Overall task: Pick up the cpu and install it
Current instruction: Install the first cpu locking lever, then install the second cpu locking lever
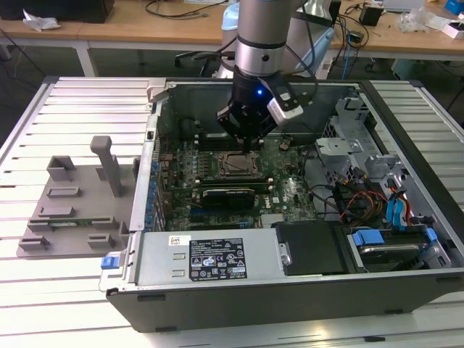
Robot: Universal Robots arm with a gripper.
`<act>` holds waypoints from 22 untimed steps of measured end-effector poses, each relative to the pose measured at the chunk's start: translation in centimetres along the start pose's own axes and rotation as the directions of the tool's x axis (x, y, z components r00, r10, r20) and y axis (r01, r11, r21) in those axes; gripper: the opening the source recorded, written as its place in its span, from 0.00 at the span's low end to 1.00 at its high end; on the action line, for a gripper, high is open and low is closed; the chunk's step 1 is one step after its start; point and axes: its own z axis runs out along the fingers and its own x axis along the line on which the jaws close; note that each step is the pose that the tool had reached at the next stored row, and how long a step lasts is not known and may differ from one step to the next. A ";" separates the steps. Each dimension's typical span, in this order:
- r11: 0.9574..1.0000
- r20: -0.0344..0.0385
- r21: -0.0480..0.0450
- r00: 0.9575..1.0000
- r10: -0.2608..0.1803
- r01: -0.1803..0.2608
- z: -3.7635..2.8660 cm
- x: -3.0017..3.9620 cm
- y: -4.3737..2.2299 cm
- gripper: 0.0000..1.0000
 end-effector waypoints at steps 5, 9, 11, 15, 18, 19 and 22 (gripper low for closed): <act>1.000 0.000 0.000 1.000 0.000 0.000 -0.62 0.02 -0.04 0.11; 1.000 0.000 0.000 1.000 0.000 0.000 -1.28 0.04 -0.08 0.11; 1.000 0.000 0.000 1.000 0.000 0.000 -1.59 0.04 -0.09 0.11; 1.000 0.000 0.000 1.000 0.000 0.000 -1.61 0.04 -0.09 0.11; 1.000 0.000 0.000 1.000 0.000 0.000 -1.61 0.04 -0.10 0.11; 1.000 0.000 0.000 1.000 0.000 0.000 -1.62 0.04 -0.10 0.11; 1.000 0.000 0.000 1.000 0.000 0.000 -1.62 0.04 -0.10 0.11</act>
